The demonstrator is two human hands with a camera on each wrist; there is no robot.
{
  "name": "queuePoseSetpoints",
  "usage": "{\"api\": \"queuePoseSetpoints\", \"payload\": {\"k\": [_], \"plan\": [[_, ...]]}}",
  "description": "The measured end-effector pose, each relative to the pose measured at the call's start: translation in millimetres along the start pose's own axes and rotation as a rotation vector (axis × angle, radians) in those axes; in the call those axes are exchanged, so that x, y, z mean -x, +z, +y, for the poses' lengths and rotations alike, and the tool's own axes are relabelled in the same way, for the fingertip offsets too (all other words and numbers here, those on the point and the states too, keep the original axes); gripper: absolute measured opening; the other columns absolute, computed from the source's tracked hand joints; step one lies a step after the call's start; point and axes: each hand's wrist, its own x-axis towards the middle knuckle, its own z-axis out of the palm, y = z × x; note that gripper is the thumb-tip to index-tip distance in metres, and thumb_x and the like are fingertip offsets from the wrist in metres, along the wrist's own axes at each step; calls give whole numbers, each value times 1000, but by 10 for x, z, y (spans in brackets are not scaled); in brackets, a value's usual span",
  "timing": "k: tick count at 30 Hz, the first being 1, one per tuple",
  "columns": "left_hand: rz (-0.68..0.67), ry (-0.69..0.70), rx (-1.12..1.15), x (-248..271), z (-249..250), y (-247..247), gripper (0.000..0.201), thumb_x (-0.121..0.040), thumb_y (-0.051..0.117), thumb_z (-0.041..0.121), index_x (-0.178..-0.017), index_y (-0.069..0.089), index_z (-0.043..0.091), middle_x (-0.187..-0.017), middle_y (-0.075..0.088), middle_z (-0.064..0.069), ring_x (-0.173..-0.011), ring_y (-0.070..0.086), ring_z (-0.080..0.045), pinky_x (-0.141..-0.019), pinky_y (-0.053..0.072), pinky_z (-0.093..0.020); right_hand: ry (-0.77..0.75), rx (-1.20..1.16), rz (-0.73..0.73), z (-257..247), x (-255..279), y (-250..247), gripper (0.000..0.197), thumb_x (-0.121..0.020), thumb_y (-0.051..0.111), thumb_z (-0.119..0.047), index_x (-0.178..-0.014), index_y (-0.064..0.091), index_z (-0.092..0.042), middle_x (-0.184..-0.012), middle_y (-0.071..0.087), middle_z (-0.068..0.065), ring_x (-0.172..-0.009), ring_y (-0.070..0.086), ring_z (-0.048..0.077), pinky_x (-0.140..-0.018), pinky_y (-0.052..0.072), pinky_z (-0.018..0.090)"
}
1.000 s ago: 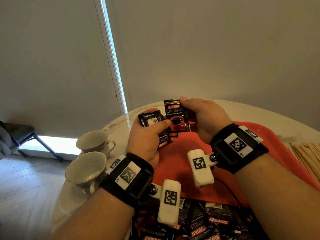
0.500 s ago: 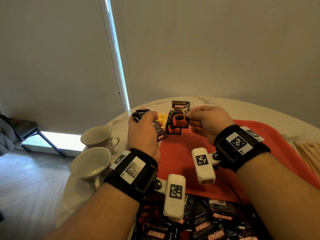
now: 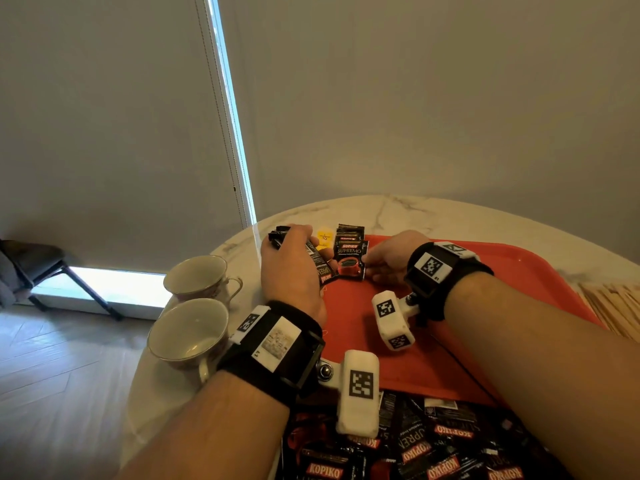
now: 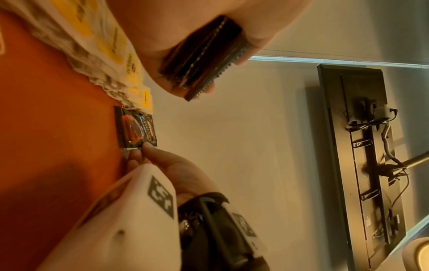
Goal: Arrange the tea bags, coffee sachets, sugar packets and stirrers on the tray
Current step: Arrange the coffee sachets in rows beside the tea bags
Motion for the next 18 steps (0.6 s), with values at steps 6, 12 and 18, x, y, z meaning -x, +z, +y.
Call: {"api": "queuePoseSetpoints", "payload": {"k": [6,12,18], "plan": [[0,16,-31,10,20,-3,7,-95,65,12,-97,59,16,-79,64,-7,-59,62,-18,-53,52,-31,-11,63,28,-6,-59,53,11,-86,79,-9,-86,71,0,-73,72,11,-63,69,19,-63,59,30],[-16,30,-56,30,31,-9,7,-95,63,11,-96,58,16,-84,63,-9,-63,61,-18,-54,53,-32,-23,109,51,4,-73,81,14,-86,80,-12,-89,73,0,-75,71,10,-62,66,18,-60,57,28],[-20,9,-47,34,34,-11,7,-95,63,10,-96,58,15,-84,63,-9,-63,61,-19,-51,53,-30,-35,119,40,18,-78,62,15,-89,78,-14,-84,71,-2,-72,70,9,-58,64,16,-57,56,26]]}}
